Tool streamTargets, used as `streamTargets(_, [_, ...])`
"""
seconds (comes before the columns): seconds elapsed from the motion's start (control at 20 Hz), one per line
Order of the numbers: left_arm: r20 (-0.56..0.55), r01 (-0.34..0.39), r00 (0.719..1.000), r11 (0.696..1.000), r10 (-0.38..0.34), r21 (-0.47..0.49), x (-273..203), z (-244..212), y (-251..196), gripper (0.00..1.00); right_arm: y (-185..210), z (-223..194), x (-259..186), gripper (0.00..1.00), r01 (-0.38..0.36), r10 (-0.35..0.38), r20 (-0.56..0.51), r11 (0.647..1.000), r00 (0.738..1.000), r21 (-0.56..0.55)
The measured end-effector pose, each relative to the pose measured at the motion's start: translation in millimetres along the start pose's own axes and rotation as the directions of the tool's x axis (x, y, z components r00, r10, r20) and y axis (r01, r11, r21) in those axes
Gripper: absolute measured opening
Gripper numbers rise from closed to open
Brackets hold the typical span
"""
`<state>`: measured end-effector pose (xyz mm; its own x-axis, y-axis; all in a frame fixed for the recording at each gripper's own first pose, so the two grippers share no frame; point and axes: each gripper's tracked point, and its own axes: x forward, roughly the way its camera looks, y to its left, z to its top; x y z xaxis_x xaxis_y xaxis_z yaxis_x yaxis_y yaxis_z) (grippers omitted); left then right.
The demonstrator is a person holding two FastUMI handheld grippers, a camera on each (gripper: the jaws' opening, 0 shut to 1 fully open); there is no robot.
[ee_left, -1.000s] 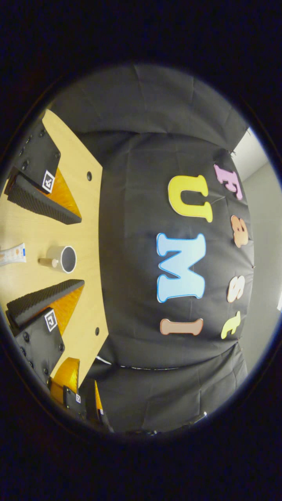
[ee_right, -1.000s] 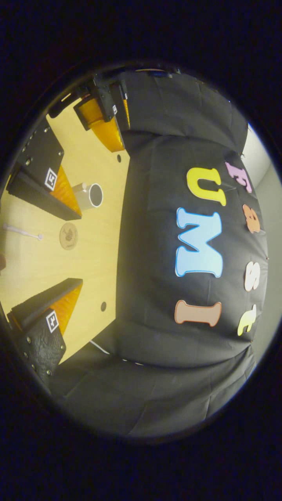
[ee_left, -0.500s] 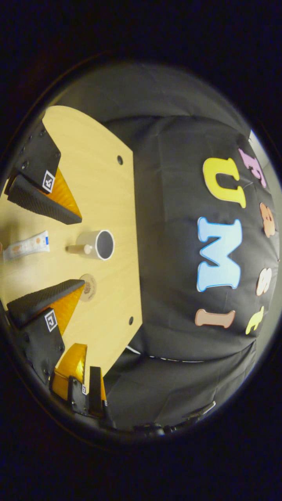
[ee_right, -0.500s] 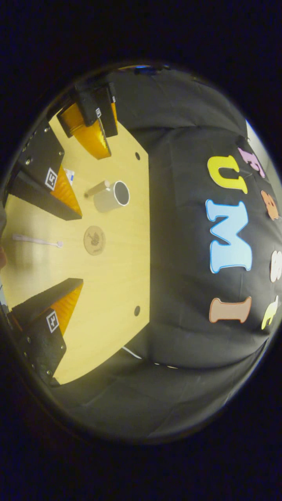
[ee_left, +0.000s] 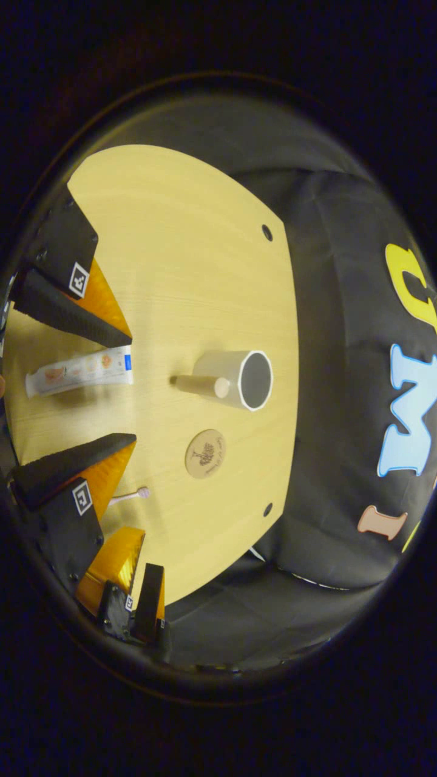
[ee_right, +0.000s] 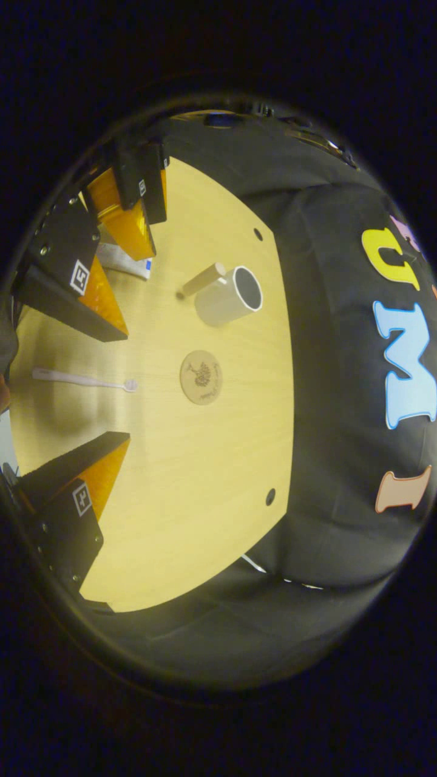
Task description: Put the toothbrush and toothpaste on the desktop into the cup, then pick up the cup and place it on the coaster on the desktop.
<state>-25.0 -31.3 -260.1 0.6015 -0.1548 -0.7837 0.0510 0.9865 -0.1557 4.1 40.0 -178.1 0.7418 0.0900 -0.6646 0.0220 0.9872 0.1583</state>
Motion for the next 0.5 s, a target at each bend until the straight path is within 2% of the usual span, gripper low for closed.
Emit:
streamTargets(0.3, [-0.197, -0.059, 0.979, 0.998, 0.060, 0.008, 21, -46, 17, 0.94, 6, -40, 24, 0.97, -0.026, 0.029, -0.189, 0.999, 0.982, 0.020])
streamTargets(0.5, [-0.309, -0.067, 0.949, 0.998, 0.058, -0.017, 28, -76, 21, 0.95, 15, -69, 36, 0.97, -0.045, 0.050, -0.338, 0.999, 0.940, 0.021])
